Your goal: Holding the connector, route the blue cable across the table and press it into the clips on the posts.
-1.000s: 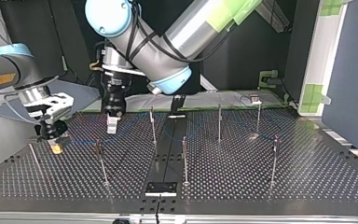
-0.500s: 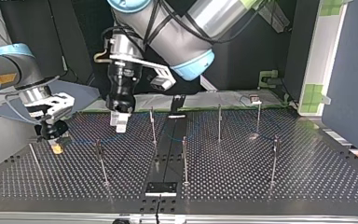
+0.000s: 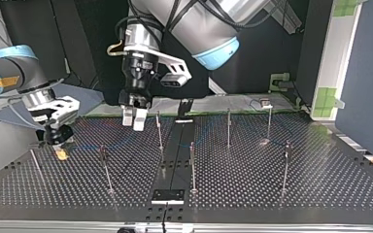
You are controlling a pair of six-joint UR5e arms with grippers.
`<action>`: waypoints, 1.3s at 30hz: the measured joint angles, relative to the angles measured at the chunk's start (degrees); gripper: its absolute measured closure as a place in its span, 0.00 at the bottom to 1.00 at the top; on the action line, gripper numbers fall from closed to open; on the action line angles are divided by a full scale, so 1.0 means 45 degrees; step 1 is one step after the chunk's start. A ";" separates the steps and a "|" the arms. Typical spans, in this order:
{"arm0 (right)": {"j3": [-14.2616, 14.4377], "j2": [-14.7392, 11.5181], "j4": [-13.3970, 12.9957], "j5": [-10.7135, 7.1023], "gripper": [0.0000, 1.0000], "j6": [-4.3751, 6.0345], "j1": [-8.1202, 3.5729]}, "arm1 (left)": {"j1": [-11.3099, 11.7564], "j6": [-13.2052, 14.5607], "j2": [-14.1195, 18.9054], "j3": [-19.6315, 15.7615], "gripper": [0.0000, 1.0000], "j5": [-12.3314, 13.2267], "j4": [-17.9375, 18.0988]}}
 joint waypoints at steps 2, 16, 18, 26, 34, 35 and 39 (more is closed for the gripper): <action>-0.0002 -0.0001 0.0001 0.0000 1.00 0.0000 0.0034 | 0.0023 -0.0004 -0.0145 -0.0207 0.00 -0.0092 0.0200; -0.0001 0.0000 -0.0017 0.0011 1.00 -0.0036 0.0198 | 0.0112 -0.0076 -0.1632 -0.1738 0.00 -0.0168 0.1732; -0.0001 0.0002 -0.0025 0.0015 1.00 -0.0038 0.0200 | 0.0117 -0.0005 -0.1827 -0.1971 0.00 -0.0087 0.1971; -0.0001 0.0013 -0.0048 0.0020 1.00 -0.0039 0.0208 | 0.0115 0.0695 -0.1986 -0.2801 0.00 -0.0489 0.2801; -0.0002 0.0015 -0.0053 0.0022 1.00 -0.0039 0.0208 | 0.0114 0.0837 -0.2425 -0.3698 0.00 -0.0766 0.3694; -0.0003 0.0019 -0.0053 0.0022 1.00 -0.0039 0.0207 | 0.0095 0.0771 -0.2511 -0.3794 0.00 -0.0799 0.3787; -0.0004 0.0021 -0.0054 0.0021 1.00 -0.0039 0.0204 | -0.0067 0.0355 -0.2962 -0.4258 0.00 -0.0881 0.4252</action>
